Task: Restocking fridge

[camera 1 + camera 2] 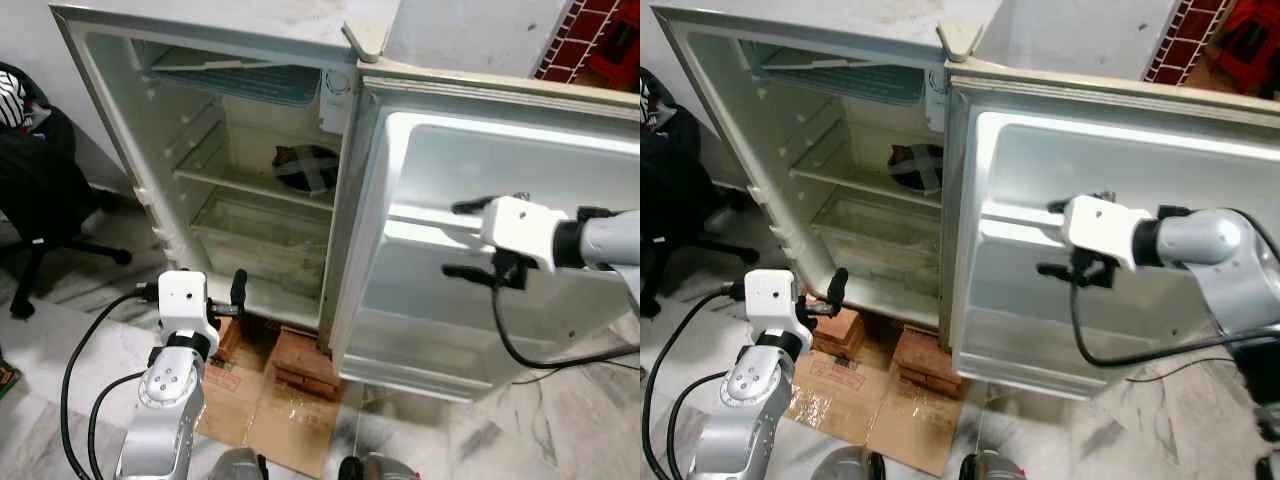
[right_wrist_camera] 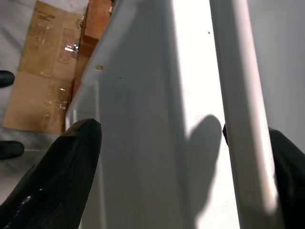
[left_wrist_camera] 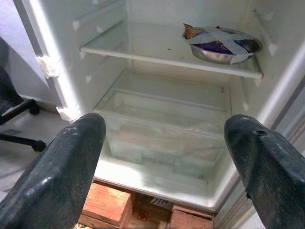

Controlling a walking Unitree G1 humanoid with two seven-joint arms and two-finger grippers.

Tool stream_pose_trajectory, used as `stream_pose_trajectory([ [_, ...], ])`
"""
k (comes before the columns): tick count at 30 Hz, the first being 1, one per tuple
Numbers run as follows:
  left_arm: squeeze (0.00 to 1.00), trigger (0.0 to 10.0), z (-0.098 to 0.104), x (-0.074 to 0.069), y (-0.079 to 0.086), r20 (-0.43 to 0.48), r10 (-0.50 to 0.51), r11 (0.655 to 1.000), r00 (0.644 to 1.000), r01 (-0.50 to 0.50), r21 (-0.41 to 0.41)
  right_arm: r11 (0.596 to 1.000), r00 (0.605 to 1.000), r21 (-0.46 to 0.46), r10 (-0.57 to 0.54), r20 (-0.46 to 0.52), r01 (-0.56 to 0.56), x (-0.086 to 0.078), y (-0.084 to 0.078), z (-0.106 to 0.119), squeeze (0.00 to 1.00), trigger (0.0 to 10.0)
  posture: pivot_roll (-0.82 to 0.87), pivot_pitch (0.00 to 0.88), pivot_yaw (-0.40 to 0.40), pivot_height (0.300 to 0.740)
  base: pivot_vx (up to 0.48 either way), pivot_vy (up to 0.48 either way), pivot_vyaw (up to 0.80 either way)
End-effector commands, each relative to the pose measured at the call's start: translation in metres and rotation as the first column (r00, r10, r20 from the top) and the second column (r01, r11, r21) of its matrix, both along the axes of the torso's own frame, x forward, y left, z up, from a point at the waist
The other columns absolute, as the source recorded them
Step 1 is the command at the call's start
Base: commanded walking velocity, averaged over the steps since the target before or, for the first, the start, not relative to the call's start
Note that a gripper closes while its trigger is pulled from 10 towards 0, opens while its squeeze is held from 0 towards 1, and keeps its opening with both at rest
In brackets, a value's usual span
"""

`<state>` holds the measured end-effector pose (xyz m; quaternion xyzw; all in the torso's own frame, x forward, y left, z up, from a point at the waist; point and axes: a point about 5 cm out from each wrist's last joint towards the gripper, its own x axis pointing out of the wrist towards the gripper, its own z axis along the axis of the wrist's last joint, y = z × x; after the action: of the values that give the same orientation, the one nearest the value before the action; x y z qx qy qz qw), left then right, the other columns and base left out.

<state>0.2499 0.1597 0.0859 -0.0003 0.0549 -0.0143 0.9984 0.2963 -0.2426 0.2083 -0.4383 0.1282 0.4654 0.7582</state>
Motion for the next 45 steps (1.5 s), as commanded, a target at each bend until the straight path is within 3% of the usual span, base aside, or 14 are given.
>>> stream_pose_trajectory([
  [1, 0.00, 10.0, -0.001, 0.000, 0.000, -0.007, -0.011, 1.000, 1.000, 0.011, 0.000, 0.999, 0.998, -0.037, 0.018, -0.068, -0.020, -0.007, -0.009, 0.000, 0.00, 10.0, 0.01, 0.099, -0.006, 0.740, 0.000, 0.000, 0.00],
  [9, 0.00, 10.0, -0.001, 0.002, 0.000, -0.004, -0.013, 1.000, 1.000, 0.013, 0.003, 0.998, 0.983, -0.026, 0.056, -0.172, -0.062, -0.018, -0.009, -0.005, 0.00, 10.0, 0.01, 0.093, -0.003, 0.740, 0.000, 0.000, 0.00],
  [19, 0.00, 10.0, 0.001, 0.006, 0.000, -0.002, 0.018, 1.000, 1.000, -0.018, -0.020, 0.998, 0.981, 0.001, 0.061, -0.184, -0.062, -0.021, -0.008, -0.004, 0.00, 10.0, 0.00, 0.085, 0.002, 0.740, 0.000, 0.000, 0.00],
  [25, 0.00, 10.0, 0.002, 0.008, -0.005, 0.000, -0.008, 1.000, 1.000, 0.008, 0.009, 0.998, 0.979, -0.008, 0.063, -0.192, -0.066, -0.023, -0.007, -0.008, 0.00, 10.0, 0.00, 0.081, 0.004, 0.740, 0.000, 0.000, 0.00],
  [36, 0.00, 10.0, 0.001, 0.010, -0.007, -0.003, -0.020, 1.000, 1.000, 0.020, -0.001, 0.999, 0.987, -0.018, 0.043, -0.156, -0.047, -0.021, -0.011, -0.003, 0.00, 10.0, -0.01, 0.075, 0.006, 0.740, -0.255, 0.000, 0.00],
  [45, 0.00, 10.0, 0.000, 0.011, -0.007, -0.004, -0.024, 1.000, 1.000, 0.024, -0.006, 1.000, 1.000, 0.022, 0.004, 0.013, -0.004, -0.005, -0.009, 0.013, 0.00, 10.0, -0.01, 0.078, 0.011, 0.740, -0.349, 0.000, 0.00],
])
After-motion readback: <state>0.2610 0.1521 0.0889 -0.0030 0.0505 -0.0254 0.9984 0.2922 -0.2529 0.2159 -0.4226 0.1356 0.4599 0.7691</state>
